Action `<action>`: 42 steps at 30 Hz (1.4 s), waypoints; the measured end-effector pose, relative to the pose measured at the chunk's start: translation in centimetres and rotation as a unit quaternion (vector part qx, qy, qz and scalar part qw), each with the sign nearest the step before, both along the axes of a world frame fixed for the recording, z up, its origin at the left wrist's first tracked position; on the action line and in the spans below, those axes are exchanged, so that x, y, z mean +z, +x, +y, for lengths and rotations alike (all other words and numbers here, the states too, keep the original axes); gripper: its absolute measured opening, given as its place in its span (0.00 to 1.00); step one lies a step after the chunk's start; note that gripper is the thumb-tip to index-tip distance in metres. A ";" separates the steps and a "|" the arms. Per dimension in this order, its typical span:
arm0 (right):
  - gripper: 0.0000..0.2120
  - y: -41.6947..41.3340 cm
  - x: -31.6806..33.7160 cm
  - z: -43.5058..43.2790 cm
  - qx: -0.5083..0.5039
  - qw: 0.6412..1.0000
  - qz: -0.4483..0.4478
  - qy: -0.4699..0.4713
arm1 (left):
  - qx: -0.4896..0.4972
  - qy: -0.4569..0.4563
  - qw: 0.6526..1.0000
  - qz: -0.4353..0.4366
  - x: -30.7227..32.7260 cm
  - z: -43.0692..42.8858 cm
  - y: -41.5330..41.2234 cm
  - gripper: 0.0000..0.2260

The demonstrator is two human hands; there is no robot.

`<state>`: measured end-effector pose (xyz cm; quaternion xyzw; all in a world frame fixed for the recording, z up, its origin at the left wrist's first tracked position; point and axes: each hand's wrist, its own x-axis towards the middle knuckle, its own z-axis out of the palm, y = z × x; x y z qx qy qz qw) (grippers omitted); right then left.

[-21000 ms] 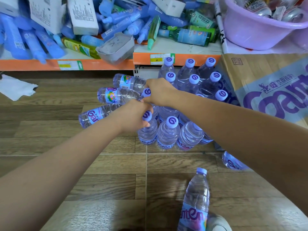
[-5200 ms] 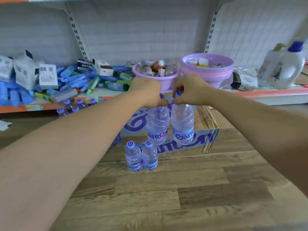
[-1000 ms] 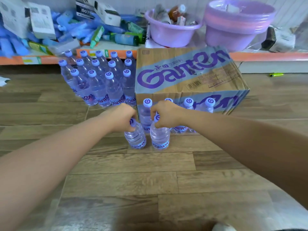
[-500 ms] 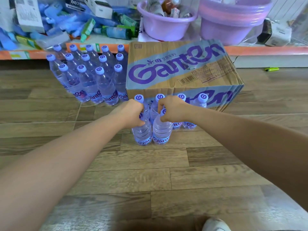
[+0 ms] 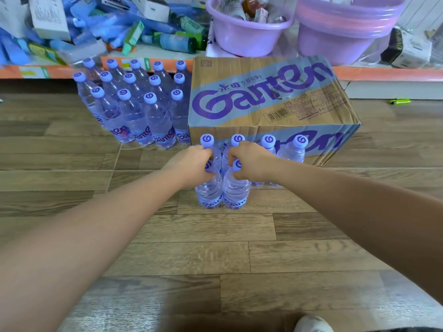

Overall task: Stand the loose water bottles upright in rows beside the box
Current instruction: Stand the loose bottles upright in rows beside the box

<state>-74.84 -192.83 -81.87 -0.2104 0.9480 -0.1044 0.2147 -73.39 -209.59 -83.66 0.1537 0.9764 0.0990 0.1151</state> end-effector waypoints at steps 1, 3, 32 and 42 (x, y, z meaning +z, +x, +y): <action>0.14 0.0 0.0 0.0 0.001 1.000 0.000 0.001 | 0.004 0.011 1.000 0.003 -0.2 0.0 0.1 0.06; 0.14 0.1 0.0 0.0 0.005 1.000 0.004 0.003 | 0.011 0.028 1.000 0.008 -0.6 0.0 0.3 0.09; 0.14 0.1 -0.1 -0.4 0.005 1.000 0.014 0.028 | -0.018 0.058 0.998 0.001 -1.6 -0.5 -0.5 0.12; 0.20 -1.5 1.6 -2.0 0.046 0.985 0.078 0.148 | 0.085 0.138 0.987 0.008 0.2 -1.4 -0.6 0.20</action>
